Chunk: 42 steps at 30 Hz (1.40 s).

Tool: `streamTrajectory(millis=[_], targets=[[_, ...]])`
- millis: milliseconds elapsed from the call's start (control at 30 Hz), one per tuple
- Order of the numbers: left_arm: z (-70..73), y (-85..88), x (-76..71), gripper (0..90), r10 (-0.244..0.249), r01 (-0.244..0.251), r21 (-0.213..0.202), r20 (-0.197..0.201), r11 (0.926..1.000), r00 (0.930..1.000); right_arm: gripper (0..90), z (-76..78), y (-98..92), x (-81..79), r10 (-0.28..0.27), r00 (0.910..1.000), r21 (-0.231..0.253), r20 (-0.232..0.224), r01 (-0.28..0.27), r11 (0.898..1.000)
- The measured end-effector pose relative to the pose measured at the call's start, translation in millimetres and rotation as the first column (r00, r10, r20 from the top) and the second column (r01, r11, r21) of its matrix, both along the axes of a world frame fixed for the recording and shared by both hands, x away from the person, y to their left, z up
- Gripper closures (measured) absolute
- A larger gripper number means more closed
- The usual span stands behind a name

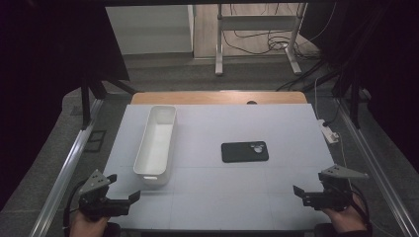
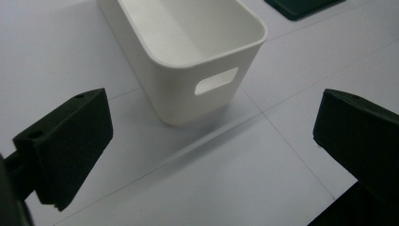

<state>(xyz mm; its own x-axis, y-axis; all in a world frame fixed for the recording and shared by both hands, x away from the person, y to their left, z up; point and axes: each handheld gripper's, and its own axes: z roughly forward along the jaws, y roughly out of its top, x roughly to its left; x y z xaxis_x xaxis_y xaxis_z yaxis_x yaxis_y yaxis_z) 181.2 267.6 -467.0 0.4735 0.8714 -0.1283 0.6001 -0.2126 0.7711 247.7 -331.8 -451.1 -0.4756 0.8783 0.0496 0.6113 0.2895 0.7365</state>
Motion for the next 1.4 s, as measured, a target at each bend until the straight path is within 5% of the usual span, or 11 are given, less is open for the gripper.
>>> streamTrajectory(millis=[1400], targets=[[-0.3, -1.8, -1.4, 0.0, -0.026, 0.026, 0.015, 0.001, 0.9995, 0.9997, 0.0, -1.0, 13.3, 5.4, 0.081, 0.9965, -0.039, -0.020, -0.081, 0.996]])
